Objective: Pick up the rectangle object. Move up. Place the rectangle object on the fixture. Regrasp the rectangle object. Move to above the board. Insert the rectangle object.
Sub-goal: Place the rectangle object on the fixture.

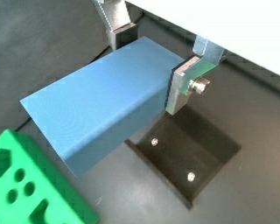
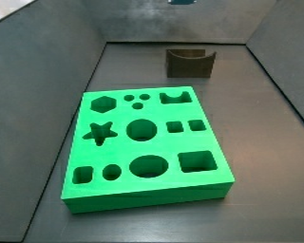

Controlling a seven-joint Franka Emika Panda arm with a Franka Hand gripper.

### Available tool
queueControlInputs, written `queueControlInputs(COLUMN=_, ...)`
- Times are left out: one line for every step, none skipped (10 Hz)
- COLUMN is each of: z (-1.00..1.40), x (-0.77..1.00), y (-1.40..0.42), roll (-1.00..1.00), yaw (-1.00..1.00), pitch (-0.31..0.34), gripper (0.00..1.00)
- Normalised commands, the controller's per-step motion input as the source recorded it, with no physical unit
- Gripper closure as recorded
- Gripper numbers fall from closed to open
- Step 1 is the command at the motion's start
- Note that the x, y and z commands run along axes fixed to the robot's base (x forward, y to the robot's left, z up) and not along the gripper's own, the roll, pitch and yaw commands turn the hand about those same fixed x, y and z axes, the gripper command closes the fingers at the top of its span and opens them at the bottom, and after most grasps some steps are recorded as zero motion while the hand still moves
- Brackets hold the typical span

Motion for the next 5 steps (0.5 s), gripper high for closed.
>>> queueControlInputs(z=-0.01, x=0.45, y=0.06, roll=-0.54, yaw=-0.12, pitch=0.153, gripper=1.00)
queueControlInputs(z=-0.01, x=0.33, y=0.05, roll=-0.32, yaw=-0.12, pitch=0.117, gripper=1.00)
queueControlInputs(z=0.00, x=0.23, y=0.04, roll=-0.22, yaw=-0.12, pitch=0.095, gripper=1.00)
queueControlInputs(z=-1.00, x=0.12, y=0.06, roll=-1.00, yaw=-0.10, pitch=0.040, gripper=1.00)
queueControlInputs(z=-1.00, x=0.10, y=0.07, roll=-1.00, yaw=-0.10, pitch=0.021, gripper=1.00)
